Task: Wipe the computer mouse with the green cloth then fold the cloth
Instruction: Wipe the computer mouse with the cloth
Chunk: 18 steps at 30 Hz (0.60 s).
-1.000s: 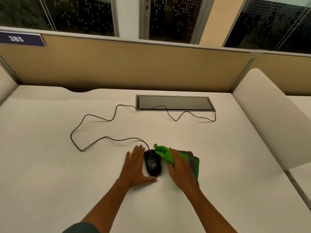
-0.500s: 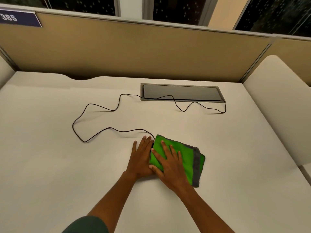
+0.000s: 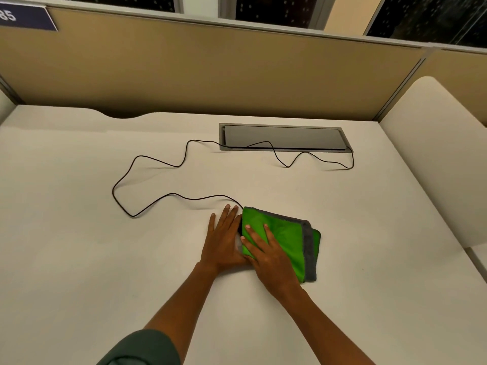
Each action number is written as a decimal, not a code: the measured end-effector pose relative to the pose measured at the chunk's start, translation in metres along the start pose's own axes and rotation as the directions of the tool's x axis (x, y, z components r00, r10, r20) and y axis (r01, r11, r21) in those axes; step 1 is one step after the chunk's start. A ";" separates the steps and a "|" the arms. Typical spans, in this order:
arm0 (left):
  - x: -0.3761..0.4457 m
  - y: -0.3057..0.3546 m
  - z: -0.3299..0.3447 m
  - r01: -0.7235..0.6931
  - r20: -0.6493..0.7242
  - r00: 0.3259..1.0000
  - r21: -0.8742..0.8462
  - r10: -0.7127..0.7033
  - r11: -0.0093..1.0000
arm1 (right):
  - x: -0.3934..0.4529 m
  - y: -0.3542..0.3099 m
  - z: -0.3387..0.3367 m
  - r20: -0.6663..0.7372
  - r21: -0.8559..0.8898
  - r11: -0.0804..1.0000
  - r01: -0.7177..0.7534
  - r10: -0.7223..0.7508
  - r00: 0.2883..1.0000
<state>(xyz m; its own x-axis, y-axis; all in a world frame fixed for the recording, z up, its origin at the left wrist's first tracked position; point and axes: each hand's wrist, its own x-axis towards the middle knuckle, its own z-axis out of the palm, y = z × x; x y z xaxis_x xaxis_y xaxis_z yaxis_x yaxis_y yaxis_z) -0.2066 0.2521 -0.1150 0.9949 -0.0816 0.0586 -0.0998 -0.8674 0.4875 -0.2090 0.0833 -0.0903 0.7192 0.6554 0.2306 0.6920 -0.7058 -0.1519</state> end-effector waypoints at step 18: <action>0.001 0.000 0.005 0.021 -0.046 0.999 0.008 -0.020 1.000 | -0.017 0.024 -0.010 -0.124 0.172 0.977 -0.126 0.148 0.981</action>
<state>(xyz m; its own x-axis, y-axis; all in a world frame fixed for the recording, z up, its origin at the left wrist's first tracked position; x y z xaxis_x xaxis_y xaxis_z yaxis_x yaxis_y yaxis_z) -0.2058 0.2502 -0.1191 0.9952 -0.0410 0.0889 -0.0791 -0.8726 0.4820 -0.2053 0.0521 -0.0888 0.8002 0.5051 0.3234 0.5966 -0.7255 -0.3430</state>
